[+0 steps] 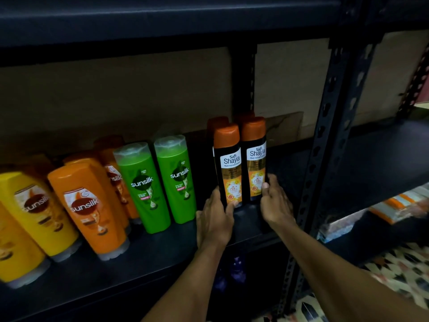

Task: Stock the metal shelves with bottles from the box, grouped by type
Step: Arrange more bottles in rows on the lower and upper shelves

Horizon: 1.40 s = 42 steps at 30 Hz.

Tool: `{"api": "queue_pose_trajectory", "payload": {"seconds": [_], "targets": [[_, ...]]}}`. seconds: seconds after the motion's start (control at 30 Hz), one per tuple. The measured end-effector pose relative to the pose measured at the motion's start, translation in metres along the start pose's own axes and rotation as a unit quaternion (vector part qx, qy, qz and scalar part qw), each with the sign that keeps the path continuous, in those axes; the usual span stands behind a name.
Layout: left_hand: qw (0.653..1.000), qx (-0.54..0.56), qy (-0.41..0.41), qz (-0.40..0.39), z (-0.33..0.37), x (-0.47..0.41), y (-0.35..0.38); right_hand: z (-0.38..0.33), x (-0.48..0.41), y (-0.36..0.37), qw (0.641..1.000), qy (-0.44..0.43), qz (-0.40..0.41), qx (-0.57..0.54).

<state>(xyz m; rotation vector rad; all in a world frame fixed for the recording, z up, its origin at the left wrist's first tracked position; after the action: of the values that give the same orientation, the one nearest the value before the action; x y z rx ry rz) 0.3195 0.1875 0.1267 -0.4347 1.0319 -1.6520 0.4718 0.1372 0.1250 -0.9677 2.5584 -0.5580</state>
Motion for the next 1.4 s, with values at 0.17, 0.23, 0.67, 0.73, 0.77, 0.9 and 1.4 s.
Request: {"api": "queue_pose_trajectory", "payload": {"seconds": [0.17, 0.23, 0.67, 0.73, 0.77, 0.9, 1.4], "targets": [[1.0, -0.008, 0.003, 0.007, 0.0, 0.0, 0.0, 0.002, 0.0, 0.001, 1.0, 0.005, 0.002, 0.001], [1.0, -0.01, 0.006, 0.009, 0.0, 0.0, 0.0, 0.003, -0.001, 0.001, 1.0, 0.005, 0.008, -0.002], [0.999, 0.041, 0.03, 0.011, -0.011, 0.008, 0.002, 0.001, 0.036, -0.011, 0.996, -0.047, 0.046, -0.058], [0.998, 0.059, 0.035, -0.004, -0.015, 0.018, -0.004, -0.004, 0.058, -0.01, 0.992, -0.069, 0.066, -0.085], [0.997, 0.067, 0.041, -0.011, -0.017, 0.026, -0.008, -0.006, 0.07, -0.008, 0.989, -0.09, 0.074, -0.091], [0.986, 0.134, 0.088, 0.047, -0.037, 0.066, -0.04, -0.022, 0.117, 0.007, 0.98, -0.163, 0.068, -0.097], [0.953, 0.219, -0.042, 0.203, -0.114, 0.05, -0.076, -0.09, 0.099, 0.112, 0.981, -0.093, -0.106, -0.13]]}}
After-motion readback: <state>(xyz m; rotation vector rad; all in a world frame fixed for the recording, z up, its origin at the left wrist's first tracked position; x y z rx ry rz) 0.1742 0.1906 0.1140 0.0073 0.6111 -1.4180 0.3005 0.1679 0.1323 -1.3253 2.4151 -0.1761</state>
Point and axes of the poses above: each hand's wrist, its own x-axis away from the middle knuckle, its own y-axis out of the palm, z = x × y, the point moved 1 cm from there along -x, towards the middle knuckle, and after that the axes turned 7 degrees about -x, right-handed, at the moved point
